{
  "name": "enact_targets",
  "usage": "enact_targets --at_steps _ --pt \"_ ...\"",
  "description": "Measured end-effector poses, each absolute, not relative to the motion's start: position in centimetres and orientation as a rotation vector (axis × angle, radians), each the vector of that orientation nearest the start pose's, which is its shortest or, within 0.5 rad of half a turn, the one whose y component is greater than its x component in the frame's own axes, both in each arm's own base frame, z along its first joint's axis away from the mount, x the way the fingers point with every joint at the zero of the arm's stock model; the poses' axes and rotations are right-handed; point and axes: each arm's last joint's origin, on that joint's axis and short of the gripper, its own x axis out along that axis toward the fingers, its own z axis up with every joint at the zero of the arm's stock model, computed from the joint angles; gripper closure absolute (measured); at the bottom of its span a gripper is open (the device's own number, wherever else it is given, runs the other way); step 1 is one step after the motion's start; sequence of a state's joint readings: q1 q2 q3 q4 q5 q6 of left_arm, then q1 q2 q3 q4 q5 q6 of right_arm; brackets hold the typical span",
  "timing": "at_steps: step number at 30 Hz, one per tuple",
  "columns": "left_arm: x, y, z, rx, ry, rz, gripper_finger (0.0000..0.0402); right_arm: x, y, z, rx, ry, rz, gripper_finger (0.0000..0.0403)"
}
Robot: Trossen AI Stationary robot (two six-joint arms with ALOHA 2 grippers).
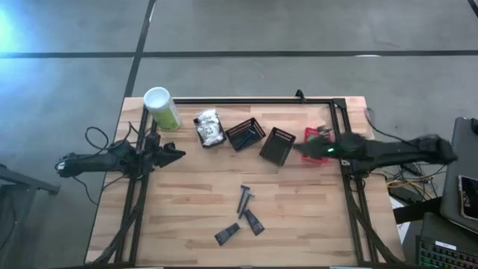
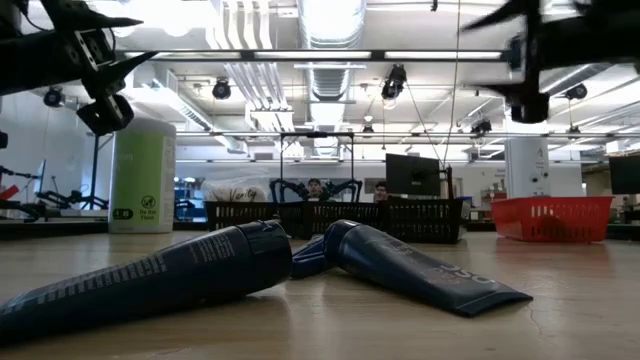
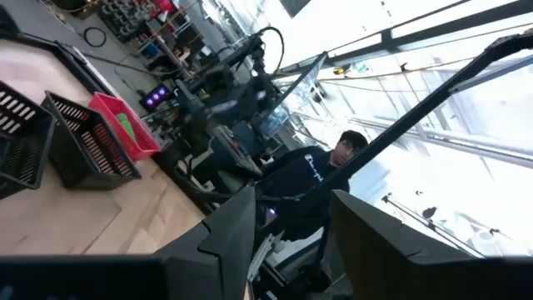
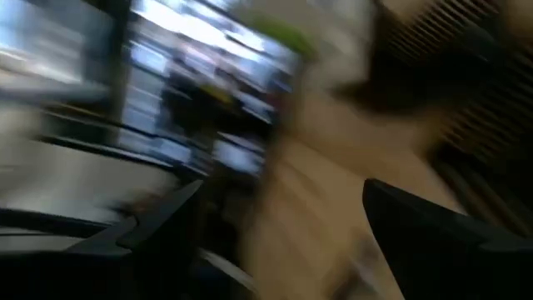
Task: Pick & Place Travel size toiletries
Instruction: Put the right shave cream into the right black bin
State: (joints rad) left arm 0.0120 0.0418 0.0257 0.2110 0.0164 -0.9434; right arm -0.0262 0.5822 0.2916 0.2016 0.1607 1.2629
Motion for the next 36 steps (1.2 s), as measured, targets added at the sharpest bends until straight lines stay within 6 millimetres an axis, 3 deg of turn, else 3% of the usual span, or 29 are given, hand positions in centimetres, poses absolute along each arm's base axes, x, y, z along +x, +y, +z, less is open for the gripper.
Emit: enact_targets --at_steps 4,7,10,14,19,26,32,36 --pt "9.7 0.1 19.0 -0.942 -0.181 -0.098 0.0238 18.0 0.6 22.9 1.198 0.46 -0.491 0.0086" --pt "9.7 0.1 19.0 -1.01 -0.179 -0.105 0.0238 20.9 1.7 23.8 1.111 0.578 -0.529 0.0085" --pt "9.8 0.1 18.8 -1.051 -0.158 -0.101 0.0239 23.9 2.8 25.0 1.067 0.617 -0.456 0.0078" --pt "10.0 -0.1 17.8 -0.98 -0.027 -0.104 0.0238 27.2 4.4 25.5 1.101 0.713 -0.372 0.006" --pt "10.0 -0.2 16.6 -0.884 0.109 -0.068 0.0239 31.0 7.9 23.5 1.163 0.887 -0.339 0.0041" --pt "10.1 -0.2 16.5 -0.819 0.123 -0.07 0.0239 35.4 13.9 20.4 0.996 1.139 -0.419 0.0044" --pt "10.2 -0.2 16.4 -0.819 0.132 -0.068 0.0239 38.3 16.0 17.6 0.887 1.169 -0.512 0.004" --pt "10.2 -0.2 16.3 -0.819 0.137 -0.069 0.0239 39.0 16.3 15.0 0.82 1.231 -0.609 0.0047"
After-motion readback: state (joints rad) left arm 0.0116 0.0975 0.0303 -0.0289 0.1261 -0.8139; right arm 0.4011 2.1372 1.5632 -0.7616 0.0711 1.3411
